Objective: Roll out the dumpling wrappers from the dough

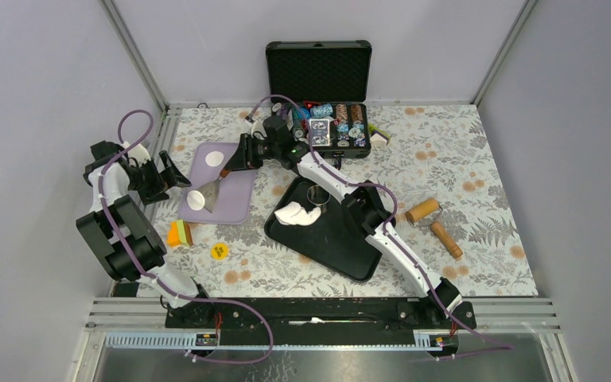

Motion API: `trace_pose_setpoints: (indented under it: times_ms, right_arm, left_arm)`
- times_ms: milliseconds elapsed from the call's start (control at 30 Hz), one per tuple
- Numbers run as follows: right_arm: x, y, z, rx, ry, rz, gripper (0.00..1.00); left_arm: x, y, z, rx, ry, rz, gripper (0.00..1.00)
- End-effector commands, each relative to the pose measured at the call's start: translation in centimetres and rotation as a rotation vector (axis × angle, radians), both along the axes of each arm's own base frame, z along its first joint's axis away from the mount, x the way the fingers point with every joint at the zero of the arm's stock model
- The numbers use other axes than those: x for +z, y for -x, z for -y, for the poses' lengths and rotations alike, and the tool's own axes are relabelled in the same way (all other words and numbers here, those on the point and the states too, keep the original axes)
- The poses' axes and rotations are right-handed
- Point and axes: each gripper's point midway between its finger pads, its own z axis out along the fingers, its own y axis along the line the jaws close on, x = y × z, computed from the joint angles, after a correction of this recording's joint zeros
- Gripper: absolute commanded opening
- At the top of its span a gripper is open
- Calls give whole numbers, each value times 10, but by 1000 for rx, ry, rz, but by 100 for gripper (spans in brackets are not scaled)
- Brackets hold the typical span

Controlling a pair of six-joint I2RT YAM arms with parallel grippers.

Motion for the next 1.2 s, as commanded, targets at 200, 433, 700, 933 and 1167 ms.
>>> trace_pose_setpoints:
  times_ms: [200, 433, 700, 933, 1167]
  right_arm:
    - [7, -28, 16, -123, 158, 209, 0]
    - [9, -34, 23, -145, 222, 289, 0]
    - [58, -49, 37, -208, 261, 460, 0]
    - [159, -30, 58, -150, 155, 538, 0]
    - [253, 4, 159, -37, 58, 455, 0]
  left_arm:
    - [12, -5, 1, -14, 2, 68, 99]
    - [14, -6, 3, -17, 8, 78, 99]
    - [16, -7, 3, -12, 11, 85, 99]
    - [26, -10, 3, -14, 7, 109, 99]
    - [42, -11, 9, -65, -58, 124, 99]
